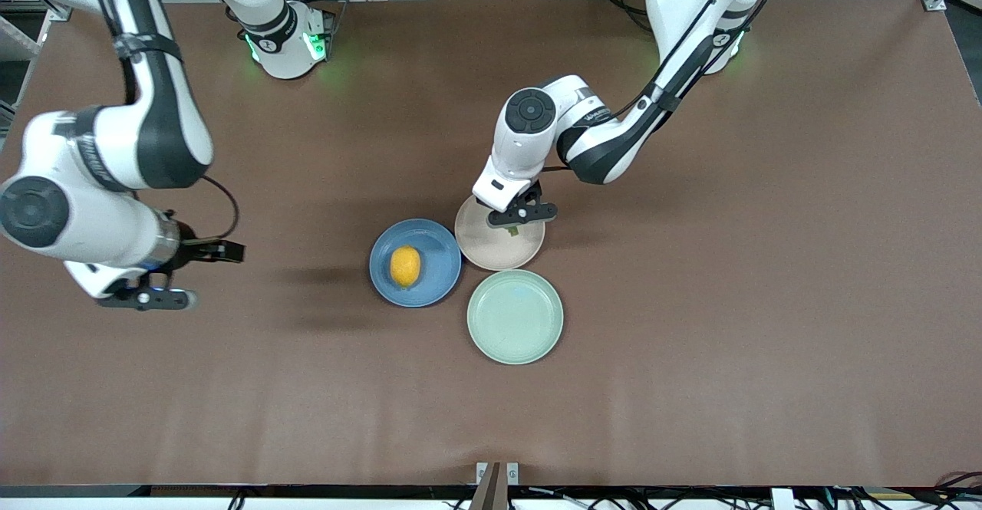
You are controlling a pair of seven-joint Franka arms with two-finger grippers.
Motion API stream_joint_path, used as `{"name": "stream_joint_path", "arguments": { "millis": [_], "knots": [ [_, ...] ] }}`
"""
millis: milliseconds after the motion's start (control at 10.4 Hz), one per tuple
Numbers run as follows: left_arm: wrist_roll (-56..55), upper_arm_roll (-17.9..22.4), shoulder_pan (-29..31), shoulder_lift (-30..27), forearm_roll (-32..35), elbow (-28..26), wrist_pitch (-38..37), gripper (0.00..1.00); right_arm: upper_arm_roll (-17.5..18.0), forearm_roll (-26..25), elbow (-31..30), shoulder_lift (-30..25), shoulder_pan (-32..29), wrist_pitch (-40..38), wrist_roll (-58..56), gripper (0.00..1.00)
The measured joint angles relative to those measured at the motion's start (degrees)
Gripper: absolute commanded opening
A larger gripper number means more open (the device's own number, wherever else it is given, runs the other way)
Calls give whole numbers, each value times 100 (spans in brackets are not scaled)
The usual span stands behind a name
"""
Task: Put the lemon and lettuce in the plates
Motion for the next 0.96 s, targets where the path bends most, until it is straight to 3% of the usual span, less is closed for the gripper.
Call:
{"name": "stream_joint_path", "arguments": {
  "millis": [482,964],
  "knots": [
    [0,75,103,20,0,30,1,100,-272,0,3,-544,-95,-248,-139,100],
    [813,103,896,-10,2,119,1,100,-298,0,7,-1255,-316,-656,-139,100]
  ]
}}
